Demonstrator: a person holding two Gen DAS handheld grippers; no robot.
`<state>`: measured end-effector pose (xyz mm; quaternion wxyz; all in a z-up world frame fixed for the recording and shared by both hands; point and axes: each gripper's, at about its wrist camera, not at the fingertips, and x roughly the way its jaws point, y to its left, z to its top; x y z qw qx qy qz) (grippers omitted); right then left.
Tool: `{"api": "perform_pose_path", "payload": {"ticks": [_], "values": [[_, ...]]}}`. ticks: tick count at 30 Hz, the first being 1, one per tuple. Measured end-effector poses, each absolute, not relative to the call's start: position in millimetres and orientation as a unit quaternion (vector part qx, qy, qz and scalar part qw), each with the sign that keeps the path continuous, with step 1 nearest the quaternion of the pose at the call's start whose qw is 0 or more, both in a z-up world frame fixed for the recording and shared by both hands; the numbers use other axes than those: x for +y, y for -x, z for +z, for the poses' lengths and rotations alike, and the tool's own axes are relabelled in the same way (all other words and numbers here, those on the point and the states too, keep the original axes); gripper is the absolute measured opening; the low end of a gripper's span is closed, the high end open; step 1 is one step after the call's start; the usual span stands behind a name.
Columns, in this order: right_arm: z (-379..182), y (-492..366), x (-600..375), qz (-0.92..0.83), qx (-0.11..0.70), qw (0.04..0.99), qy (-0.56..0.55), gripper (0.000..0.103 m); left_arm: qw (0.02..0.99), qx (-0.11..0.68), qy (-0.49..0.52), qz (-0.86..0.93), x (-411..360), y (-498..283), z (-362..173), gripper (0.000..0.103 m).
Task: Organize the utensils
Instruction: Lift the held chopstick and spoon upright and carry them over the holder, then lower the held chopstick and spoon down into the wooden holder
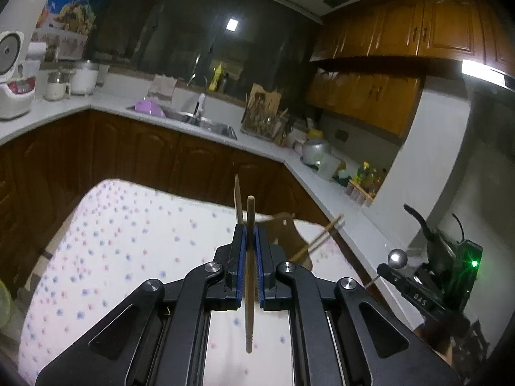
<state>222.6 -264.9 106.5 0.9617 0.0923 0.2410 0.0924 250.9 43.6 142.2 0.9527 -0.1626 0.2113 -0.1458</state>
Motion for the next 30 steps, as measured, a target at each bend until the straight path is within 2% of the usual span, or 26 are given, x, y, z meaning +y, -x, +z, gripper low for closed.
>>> {"api": "perform_pose_path", "payload": {"ticks": [8, 14, 24, 30], "values": [[131, -259, -264, 0.085, 0.204, 0.972, -0.085, 0.002, 0.963, 0.146, 0.185, -0.134, 49, -289, 183, 0.005], [133, -284, -258, 0.080, 0.194, 0.975, -0.069, 0.002, 0.963, 0.118, 0.210, -0.120, 50, -327, 194, 0.005], [99, -314, -240, 0.080, 0.215, 0.973, -0.032, 0.002, 0.967, 0.122, 0.201, -0.101, 29, -363, 148, 0.005], [78, -322, -232, 0.088, 0.237, 0.967, -0.021, 0.002, 0.965, 0.153, 0.188, -0.097, 18, -380, 112, 0.005]]}}
